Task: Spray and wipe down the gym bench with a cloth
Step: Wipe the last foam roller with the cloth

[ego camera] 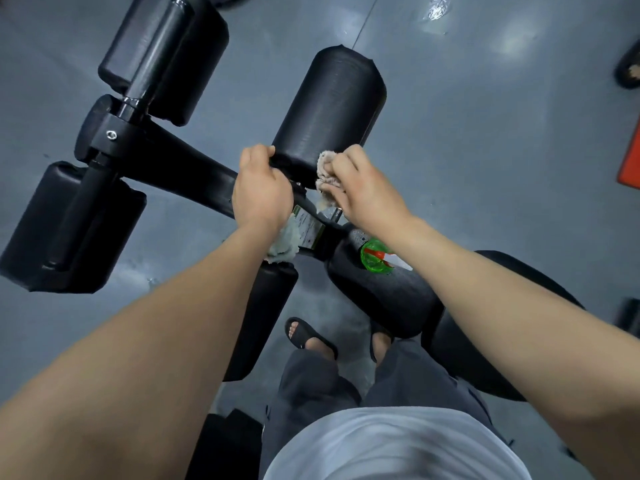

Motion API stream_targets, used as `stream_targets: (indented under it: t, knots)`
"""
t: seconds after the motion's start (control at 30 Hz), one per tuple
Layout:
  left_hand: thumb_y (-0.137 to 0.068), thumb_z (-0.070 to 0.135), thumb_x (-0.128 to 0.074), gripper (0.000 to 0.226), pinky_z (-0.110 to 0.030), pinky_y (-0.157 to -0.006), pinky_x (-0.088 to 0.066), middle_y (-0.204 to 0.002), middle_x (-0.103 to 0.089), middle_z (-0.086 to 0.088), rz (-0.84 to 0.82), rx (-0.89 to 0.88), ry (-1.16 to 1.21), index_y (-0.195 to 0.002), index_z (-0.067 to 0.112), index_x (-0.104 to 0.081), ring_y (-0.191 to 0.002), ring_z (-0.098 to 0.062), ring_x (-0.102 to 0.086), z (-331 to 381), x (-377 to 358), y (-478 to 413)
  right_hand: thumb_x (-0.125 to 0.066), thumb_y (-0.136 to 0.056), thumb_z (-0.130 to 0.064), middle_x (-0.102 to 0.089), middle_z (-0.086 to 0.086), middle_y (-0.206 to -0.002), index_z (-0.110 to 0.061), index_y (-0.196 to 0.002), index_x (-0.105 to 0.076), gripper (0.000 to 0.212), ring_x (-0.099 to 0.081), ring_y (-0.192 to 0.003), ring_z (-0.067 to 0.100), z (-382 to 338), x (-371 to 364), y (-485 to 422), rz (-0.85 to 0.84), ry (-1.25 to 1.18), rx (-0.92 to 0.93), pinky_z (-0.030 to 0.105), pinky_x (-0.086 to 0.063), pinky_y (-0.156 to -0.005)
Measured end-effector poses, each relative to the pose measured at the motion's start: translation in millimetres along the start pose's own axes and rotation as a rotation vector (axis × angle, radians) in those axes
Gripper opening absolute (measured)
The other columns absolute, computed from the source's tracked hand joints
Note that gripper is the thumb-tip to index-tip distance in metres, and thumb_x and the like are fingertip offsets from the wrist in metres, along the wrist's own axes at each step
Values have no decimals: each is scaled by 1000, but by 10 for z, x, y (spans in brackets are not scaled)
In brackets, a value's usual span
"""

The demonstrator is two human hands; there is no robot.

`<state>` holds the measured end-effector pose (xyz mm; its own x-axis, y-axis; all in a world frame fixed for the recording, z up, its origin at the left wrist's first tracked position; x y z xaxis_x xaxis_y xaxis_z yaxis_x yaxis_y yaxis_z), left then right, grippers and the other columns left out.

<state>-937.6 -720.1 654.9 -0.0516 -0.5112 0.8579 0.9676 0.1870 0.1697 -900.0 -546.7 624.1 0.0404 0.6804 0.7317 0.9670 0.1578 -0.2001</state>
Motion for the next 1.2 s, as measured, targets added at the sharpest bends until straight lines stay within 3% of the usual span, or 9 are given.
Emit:
stream_targets:
  t: [0.13,0.2,0.27,0.37,0.63,0.87,1.03,1.2]
  knots:
    - [-95,9,-34,40,-30,-89,-37,-136,-50,8,5,-12,12,-127,21,-54,-104,-14,-51,-5,-13,0,-62,-98,-13,-50,14,-105,-7,-108,-55,14,-59,-81,28,84,19,-29,12,-73,9,40,-54,-66]
    - [-95,8,-33,40,-30,-87,-36,-134,-50,7,9,-24,18,-126,20,-55,-99,-11,-48,11,-3,2,-53,-100,-12,-50,14,-105,-9,-107,-54,8,-57,-85,21,165,92,-151,90,-126,-73,39,-55,-73]
    - [-96,7,-33,39,-29,-84,-35,-133,-50,8,10,-40,18,-126,19,-55,-93,-9,-46,23,9,14,-46,-99,-11,-50,10,-108,-9,-104,-53,8,-55,-92,16,268,197,-344,153,-187,-220,32,-53,-83]
    - [-97,7,-34,37,-29,-80,-34,-134,-49,9,9,-49,7,-125,19,-55,-89,-10,-46,16,13,26,-47,-97,-6,-46,3,-107,-4,-107,-54,12,-55,-96,18,407,297,-587,183,-175,-304,18,-43,-80]
    - [-97,14,-37,34,-37,-86,-45,-136,-47,12,-28,-46,14,-124,23,-54,-92,-16,-52,14,-10,-6,-44,-97,-10,-49,14,-122,-6,-124,-57,30,-52,-111,32,643,431,-972,307,-74,-430,26,-33,-95]
    - [-97,12,-39,29,-38,-80,-45,-134,-47,6,-25,-99,-15,-121,18,-53,-91,-22,-54,50,21,-13,-35,-102,-21,-66,2,-122,-22,-110,-63,29,-46,-121,31,719,534,-1512,98,-47,-546,33,-37,-103]
    - [-97,12,-38,30,-37,-79,-43,-135,-47,5,-29,-93,-17,-122,17,-52,-86,-17,-48,53,32,-15,-36,-105,-20,-65,8,-122,-10,-117,-62,30,-51,-118,30,629,519,-1570,86,-28,-441,30,-32,-101]
    - [-96,11,-38,34,-40,-80,-46,-131,-47,9,-18,-40,15,-125,24,-50,-87,-21,-57,44,49,1,-38,-106,-24,-63,2,-115,-10,-114,-60,27,-53,-114,27,736,509,-1415,107,-120,-448,31,-39,-97]
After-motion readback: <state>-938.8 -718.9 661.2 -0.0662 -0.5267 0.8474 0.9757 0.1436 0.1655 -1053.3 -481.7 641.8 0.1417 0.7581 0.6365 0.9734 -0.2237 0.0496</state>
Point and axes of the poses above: each hand's wrist, its own y-axis away from the middle knuckle, its own x-axis out of the back of the hand, z = x × y, the point moved 4 cm from there along -y, towards the middle knuckle
